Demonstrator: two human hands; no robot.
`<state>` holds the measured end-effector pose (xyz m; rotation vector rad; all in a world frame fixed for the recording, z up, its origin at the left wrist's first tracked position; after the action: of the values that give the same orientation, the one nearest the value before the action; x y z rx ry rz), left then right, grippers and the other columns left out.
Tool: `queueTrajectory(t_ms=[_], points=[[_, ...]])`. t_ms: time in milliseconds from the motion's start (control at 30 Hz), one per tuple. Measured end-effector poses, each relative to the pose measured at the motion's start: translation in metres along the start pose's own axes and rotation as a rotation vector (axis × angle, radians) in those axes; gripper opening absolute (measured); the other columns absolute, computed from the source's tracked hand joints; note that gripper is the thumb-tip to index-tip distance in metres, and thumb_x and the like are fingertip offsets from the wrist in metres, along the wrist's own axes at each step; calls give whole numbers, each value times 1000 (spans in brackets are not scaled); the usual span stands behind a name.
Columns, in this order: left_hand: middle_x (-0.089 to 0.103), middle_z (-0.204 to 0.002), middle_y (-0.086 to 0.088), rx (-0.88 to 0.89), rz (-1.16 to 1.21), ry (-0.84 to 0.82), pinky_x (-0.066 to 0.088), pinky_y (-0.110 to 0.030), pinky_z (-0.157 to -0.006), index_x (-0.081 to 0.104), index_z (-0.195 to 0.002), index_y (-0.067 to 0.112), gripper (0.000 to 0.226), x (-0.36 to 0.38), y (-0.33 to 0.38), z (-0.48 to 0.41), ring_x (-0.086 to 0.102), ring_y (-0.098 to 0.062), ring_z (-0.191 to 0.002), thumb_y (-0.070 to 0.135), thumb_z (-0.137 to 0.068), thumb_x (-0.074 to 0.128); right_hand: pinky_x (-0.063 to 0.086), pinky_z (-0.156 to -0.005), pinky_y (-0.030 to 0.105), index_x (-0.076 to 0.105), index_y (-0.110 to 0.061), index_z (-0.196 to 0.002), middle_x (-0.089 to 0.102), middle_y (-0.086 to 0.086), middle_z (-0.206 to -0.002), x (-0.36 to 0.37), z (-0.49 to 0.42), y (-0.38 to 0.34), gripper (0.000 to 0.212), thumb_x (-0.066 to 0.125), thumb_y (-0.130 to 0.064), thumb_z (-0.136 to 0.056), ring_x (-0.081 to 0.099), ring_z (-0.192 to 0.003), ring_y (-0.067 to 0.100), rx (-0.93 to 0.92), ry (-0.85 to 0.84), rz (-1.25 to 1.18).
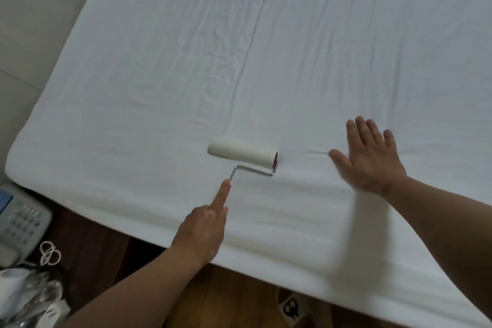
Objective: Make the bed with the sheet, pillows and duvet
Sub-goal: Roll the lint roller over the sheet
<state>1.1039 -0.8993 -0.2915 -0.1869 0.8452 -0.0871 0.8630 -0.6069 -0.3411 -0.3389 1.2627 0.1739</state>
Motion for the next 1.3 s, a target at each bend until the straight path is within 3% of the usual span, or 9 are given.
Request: queueTrajectory(t_ms=[167,267,333,467,633,833,967,1133,1300], points=[[27,-159,-3,-34,57,-29,33,-27,-59,21,-148,12,67,44,4,63,26,-10,-56,3,-90,53,2,-122,52,-3,-22,-158,-5,2,-167,2,17,-2,95,4,-83,-85,-8,-153,20,0,-53,25],[62,-109,1,-149,331,40,39,-23,-57,-7,-157,26,73,57,-2,92,39,-7,-59,22,-104,42,3,-121,54,-3,-21,-158,-6,4,-167,1,24,-6,96,7,-83,-85,-6,-153,23,22,-91,37],[55,-79,7,-212,539,59,33,-19,-49,-18,-152,41,67,61,-4,115,46,-6,-58,36,-107,31,5,-121,55,-3,-20,-157,-6,5,-167,0,31,-9,96,11,-83,-86,-5,-153,25,22,-133,45],[51,-67,7,-256,736,55,33,-19,-43,-2,-154,43,61,73,0,153,43,-6,-49,34,-107,34,14,-120,54,7,-19,-156,3,9,-166,-10,38,-13,89,22,-76,-90,5,-153,28,6,-187,37],[50,-52,3,-260,943,154,39,-17,-42,26,-154,35,53,68,16,195,47,-8,-42,26,-105,40,37,-106,51,41,-24,-138,41,5,-147,-40,36,-8,59,35,-63,-95,37,-135,32,-77,-108,-78],[63,-78,12,-206,955,347,42,-15,-60,32,-149,47,51,-36,51,127,56,-9,-60,28,-103,45,43,-95,51,52,-18,-134,54,8,-138,-81,-7,36,53,39,-54,-98,44,-128,36,-105,59,-27],[67,-89,7,-149,883,440,43,-24,-70,16,-144,64,54,-140,90,4,60,-16,-73,38,-103,40,40,-101,52,52,-18,-135,48,9,-145,-99,-60,79,69,32,-64,-88,43,-134,32,-165,100,68],[64,-131,-15,-70,710,565,53,-44,-84,33,-154,31,49,-286,127,-162,66,-43,-97,28,-105,39,10,-119,59,19,-35,-156,14,0,-166,-78,-89,150,74,16,-73,-92,11,-153,23,-154,-3,153],[58,-135,-21,-102,587,603,47,-44,-86,39,-148,23,45,-408,137,-305,61,-49,-103,20,-103,38,15,-118,60,28,-30,-156,22,2,-165,-61,-80,167,71,31,-67,-96,17,-152,23,-181,130,-9]])
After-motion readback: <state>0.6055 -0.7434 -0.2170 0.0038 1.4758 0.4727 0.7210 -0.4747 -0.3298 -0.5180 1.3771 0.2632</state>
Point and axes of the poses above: each hand's wrist, its own z-axis away from the middle knuckle, its own x-axis out of the palm, y = z × x, the point moved 9 cm from there along -z, towards the middle knuckle
